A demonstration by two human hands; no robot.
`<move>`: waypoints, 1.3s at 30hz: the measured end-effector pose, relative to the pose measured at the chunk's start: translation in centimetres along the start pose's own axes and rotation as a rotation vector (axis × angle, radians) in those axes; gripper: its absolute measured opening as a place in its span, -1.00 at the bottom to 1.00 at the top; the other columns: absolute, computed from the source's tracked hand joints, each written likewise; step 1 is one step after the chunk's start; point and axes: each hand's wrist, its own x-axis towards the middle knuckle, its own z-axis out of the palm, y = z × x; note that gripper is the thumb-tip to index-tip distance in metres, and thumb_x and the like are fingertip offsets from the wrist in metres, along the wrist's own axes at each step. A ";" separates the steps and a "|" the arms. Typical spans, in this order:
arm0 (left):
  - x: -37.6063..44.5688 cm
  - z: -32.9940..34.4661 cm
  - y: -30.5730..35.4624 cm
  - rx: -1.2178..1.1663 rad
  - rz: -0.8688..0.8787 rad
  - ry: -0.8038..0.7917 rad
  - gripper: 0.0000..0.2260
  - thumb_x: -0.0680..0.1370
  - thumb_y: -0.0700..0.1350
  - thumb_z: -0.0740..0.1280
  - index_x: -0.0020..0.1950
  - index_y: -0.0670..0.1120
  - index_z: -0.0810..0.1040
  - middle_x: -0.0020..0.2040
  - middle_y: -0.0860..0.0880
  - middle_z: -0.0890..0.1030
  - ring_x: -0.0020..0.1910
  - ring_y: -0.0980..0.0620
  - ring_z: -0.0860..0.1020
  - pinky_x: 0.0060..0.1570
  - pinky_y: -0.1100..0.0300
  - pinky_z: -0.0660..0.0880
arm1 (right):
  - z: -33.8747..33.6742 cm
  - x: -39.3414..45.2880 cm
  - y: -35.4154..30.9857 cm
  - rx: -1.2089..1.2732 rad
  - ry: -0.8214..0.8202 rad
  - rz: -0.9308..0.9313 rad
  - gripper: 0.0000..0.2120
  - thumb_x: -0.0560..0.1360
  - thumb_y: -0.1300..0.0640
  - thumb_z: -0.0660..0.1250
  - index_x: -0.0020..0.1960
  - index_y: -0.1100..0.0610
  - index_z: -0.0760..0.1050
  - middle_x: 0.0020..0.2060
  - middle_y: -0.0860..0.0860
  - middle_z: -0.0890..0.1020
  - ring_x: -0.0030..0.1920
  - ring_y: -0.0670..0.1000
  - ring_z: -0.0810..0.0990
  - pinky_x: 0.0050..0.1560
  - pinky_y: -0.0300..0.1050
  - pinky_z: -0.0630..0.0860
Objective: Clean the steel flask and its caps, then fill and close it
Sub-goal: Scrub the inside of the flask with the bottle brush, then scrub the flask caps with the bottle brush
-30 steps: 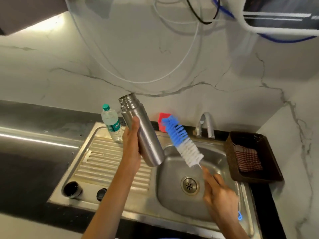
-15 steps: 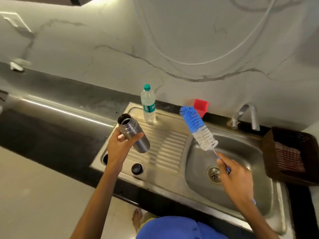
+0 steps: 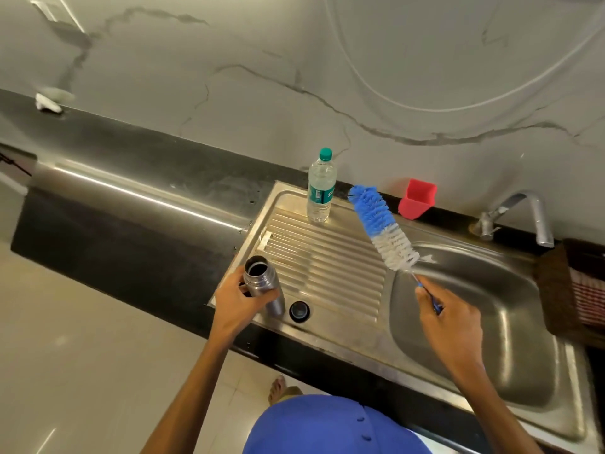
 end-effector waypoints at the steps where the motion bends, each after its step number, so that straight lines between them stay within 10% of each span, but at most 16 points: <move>1: 0.0 0.1 -0.6 -0.013 -0.007 -0.007 -0.42 0.37 -0.11 0.69 0.30 0.14 0.55 0.16 0.16 0.68 0.15 0.33 0.63 0.11 0.31 0.52 | 0.3 -0.1 -0.5 -0.002 0.002 -0.001 -0.71 0.65 0.08 0.34 0.35 -0.08 0.62 -0.27 -0.18 0.61 -0.26 -0.16 0.56 -0.24 -0.28 0.38; 10: 1.2 0.2 -3.2 0.016 0.081 -0.127 -0.39 0.35 0.04 0.71 0.33 0.11 0.56 0.19 0.14 0.68 0.20 0.15 0.63 0.25 0.02 0.59 | 2.9 -1.7 -3.2 -0.009 0.042 -0.062 -0.72 0.64 0.16 0.36 0.33 0.03 0.63 -0.35 -0.13 0.61 -0.35 -0.07 0.58 -0.28 -0.13 0.49; 15: 2.4 -2.7 -5.7 0.435 0.119 -0.215 -0.07 0.35 0.07 0.69 0.59 0.17 0.26 0.52 0.06 0.40 0.48 0.03 0.41 0.46 -0.10 0.46 | 3.7 -2.9 -4.6 0.001 0.063 -0.062 -0.75 0.64 0.20 0.37 0.30 0.09 0.65 -0.29 0.02 0.67 -0.30 -0.02 0.61 -0.26 -0.18 0.49; 23: 5.3 -4.1 -10.0 0.633 0.085 -0.307 -0.27 0.52 0.10 0.55 0.62 0.14 0.29 0.56 0.00 0.42 0.55 -0.13 0.35 0.47 -0.15 0.41 | 4.2 -4.1 -6.2 0.031 0.085 -0.007 -0.75 0.64 0.20 0.35 0.30 0.09 0.63 -0.28 0.03 0.67 -0.30 0.03 0.62 -0.26 -0.10 0.52; 39: 4.3 -1.7 -10.8 0.424 -0.057 0.084 -0.39 0.47 -0.05 0.60 0.42 0.00 0.38 0.31 -0.06 0.49 0.28 -0.09 0.52 0.20 -0.06 0.60 | 3.1 -4.4 -4.4 0.008 0.079 0.026 -0.72 0.65 0.15 0.34 0.35 0.01 0.55 -0.33 -0.02 0.63 -0.34 0.02 0.59 -0.33 -0.16 0.45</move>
